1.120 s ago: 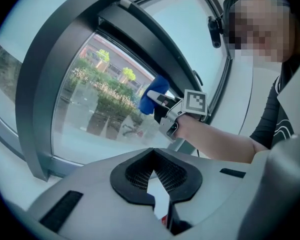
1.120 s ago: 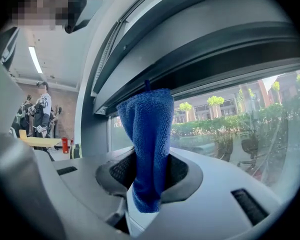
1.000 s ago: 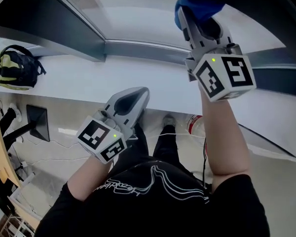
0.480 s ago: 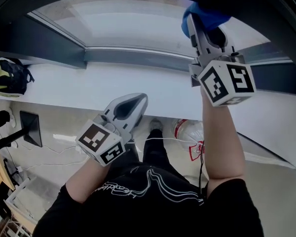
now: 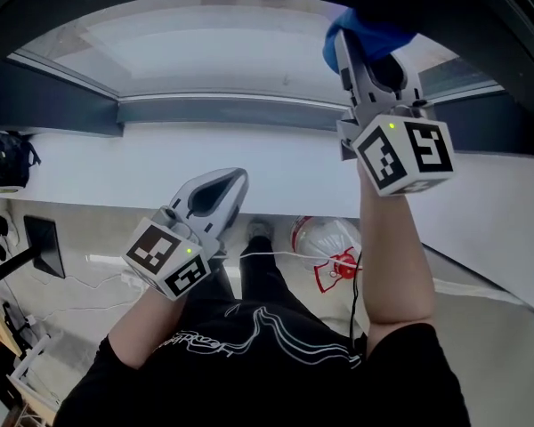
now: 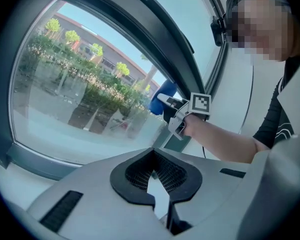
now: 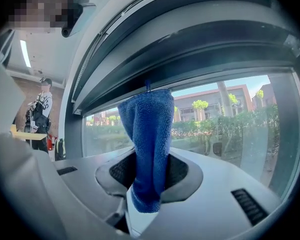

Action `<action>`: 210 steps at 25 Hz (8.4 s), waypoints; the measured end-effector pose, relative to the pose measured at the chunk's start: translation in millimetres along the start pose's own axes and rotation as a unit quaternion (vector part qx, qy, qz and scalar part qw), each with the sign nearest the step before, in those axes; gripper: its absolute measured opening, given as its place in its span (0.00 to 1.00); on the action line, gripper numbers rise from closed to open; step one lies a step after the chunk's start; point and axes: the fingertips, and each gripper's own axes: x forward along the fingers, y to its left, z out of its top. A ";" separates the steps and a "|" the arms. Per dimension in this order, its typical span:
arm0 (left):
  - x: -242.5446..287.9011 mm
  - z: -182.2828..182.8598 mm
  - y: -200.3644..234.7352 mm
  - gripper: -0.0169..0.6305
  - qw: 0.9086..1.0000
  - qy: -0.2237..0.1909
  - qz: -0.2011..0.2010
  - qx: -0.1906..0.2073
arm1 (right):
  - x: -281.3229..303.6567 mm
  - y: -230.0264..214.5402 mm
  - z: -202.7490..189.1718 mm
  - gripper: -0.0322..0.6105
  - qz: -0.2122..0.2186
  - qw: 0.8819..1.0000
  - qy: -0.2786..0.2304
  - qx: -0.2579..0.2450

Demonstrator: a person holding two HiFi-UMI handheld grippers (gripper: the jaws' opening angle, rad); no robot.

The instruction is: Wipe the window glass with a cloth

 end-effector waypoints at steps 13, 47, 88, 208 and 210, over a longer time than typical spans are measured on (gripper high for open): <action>25.7 -26.0 -35.2 0.03 0.999 0.031 -0.007 0.017 | -62.5 -105.2 -8.3 0.20 -0.072 0.997 0.003 -0.012; 16.7 -48.5 -24.2 0.03 0.998 0.059 -0.013 0.012 | -119.0 -173.1 0.1 0.19 -0.240 0.969 -0.007 -0.053; -326.4 -18.6 265.1 0.03 0.984 -0.045 0.165 -0.046 | 239.8 461.0 -112.3 0.19 0.141 0.990 0.029 0.003; 95.9 -96.7 -49.3 0.03 0.992 0.107 -0.063 0.036 | -131.2 -207.8 -128.3 0.20 -0.248 0.967 0.045 -0.022; 83.1 -91.1 -37.5 0.03 0.993 0.101 -0.056 0.033 | -125.7 -187.5 -129.3 0.19 -0.239 0.970 0.047 -0.023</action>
